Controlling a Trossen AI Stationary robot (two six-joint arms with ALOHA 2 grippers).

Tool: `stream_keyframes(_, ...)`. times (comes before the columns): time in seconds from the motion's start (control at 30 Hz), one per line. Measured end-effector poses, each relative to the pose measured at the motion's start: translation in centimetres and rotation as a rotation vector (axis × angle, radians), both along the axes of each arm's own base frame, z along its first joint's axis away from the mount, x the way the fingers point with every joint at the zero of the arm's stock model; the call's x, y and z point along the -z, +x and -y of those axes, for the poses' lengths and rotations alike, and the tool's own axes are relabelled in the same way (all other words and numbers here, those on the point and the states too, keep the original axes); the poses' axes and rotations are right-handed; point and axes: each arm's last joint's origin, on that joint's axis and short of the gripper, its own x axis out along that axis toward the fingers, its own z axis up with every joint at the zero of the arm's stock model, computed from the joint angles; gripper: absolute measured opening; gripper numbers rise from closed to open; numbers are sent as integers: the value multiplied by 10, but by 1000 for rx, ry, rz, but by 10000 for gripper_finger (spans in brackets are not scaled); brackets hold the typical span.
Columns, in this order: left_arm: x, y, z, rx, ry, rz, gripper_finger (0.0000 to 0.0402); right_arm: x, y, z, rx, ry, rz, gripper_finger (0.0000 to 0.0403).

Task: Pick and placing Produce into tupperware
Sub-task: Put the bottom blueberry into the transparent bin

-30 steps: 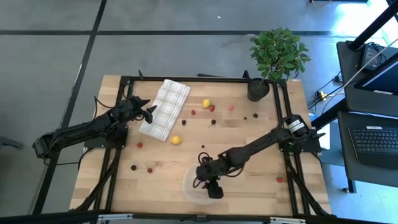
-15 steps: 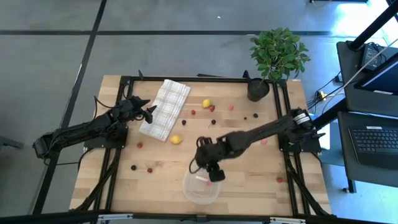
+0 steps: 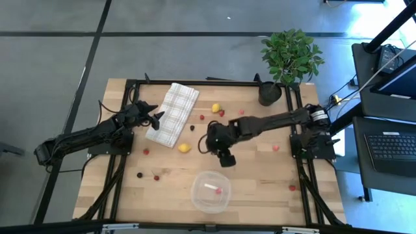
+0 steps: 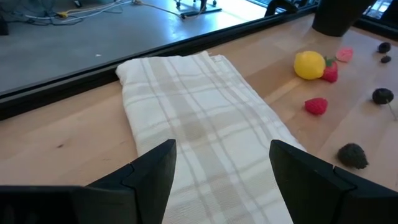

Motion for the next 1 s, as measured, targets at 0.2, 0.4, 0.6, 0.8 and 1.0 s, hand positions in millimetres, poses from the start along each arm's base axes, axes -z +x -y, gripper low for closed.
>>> stream_keyframes(0.2,0,0,0,2,0,0,250,40,-7,22,1,71,147,174)
stream_keyframes(0.4,0,0,0,2,-1,-1,250,75,-17,29,-9,57,270,174)
stream_keyframes(0.6,0,0,0,1,-1,0,250,97,-29,33,35,87,350,174)
stream_keyframes(0.8,0,0,0,2,-1,-1,250,113,-42,33,77,125,361,174)
stream_keyframes(1.0,0,0,0,1,0,0,250,120,-48,33,99,150,421,174)
